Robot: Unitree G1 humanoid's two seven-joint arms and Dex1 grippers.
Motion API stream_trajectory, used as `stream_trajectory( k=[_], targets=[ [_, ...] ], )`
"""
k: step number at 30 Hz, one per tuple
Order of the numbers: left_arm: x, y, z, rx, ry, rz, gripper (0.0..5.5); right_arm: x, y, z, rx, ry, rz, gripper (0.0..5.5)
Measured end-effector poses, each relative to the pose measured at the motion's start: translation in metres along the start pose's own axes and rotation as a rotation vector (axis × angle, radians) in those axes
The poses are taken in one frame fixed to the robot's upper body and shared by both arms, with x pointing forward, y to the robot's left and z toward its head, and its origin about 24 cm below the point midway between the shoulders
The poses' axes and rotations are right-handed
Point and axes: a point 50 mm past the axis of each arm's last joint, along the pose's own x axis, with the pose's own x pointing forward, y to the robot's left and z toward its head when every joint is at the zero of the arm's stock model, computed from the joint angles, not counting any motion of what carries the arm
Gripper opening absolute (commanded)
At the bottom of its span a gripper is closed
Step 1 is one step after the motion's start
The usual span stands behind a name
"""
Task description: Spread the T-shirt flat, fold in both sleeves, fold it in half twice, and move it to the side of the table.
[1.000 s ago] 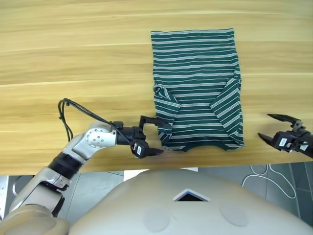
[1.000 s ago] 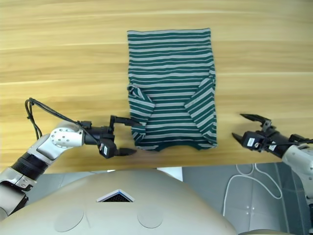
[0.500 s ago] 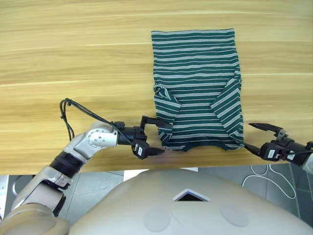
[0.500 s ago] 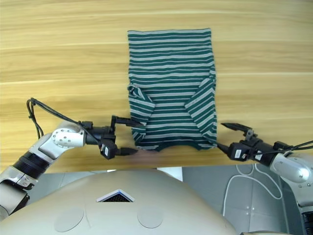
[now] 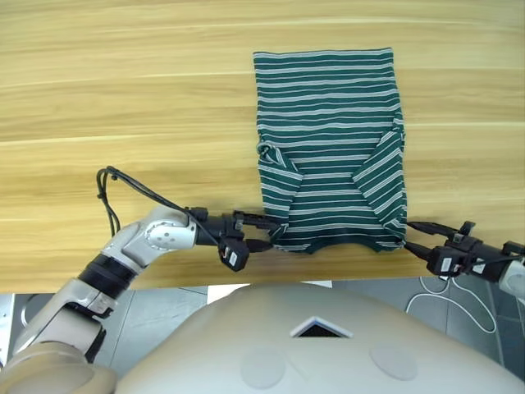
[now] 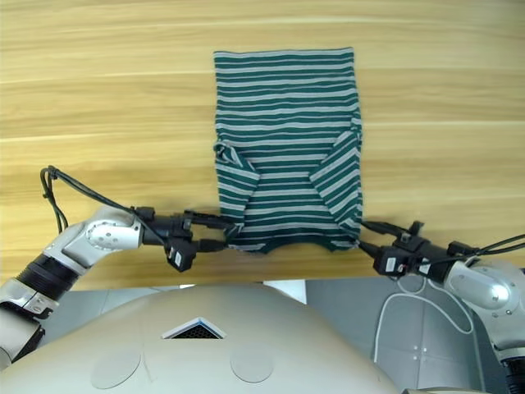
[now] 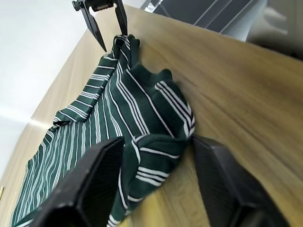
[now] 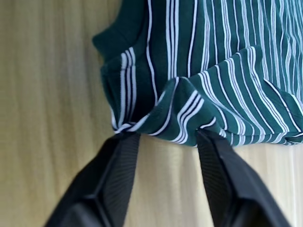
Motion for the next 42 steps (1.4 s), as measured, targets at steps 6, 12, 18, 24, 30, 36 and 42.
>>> stream_trajectory(
  k=[6,12,18,24,30,36,42],
  targets=[
    [-0.001,-0.001,-0.002,0.006,0.017,-0.016,1.08,0.000,0.005,0.002,0.004,-0.003,0.025,0.42],
    [-0.001,0.001,-0.002,0.017,0.019,-0.017,0.39,0.001,0.006,0.002,-0.002,0.000,0.035,0.00],
    [-0.002,0.004,-0.002,0.016,0.016,-0.002,0.03,0.002,0.007,0.003,-0.002,-0.004,0.034,0.00],
    [-0.003,0.004,-0.002,0.013,0.015,-0.002,0.03,0.003,0.005,0.006,-0.014,-0.016,0.032,0.00],
    [-0.005,0.002,-0.002,-0.007,0.012,-0.003,0.03,0.003,0.005,0.009,-0.018,-0.028,0.027,0.00],
    [-0.018,-0.005,0.000,-0.029,0.041,0.007,0.03,-0.002,-0.002,0.024,-0.041,-0.120,-0.040,0.00],
    [-0.038,-0.019,0.005,-0.078,0.048,-0.037,0.03,-0.010,-0.001,0.035,-0.051,-0.188,-0.087,0.00]
  ],
)
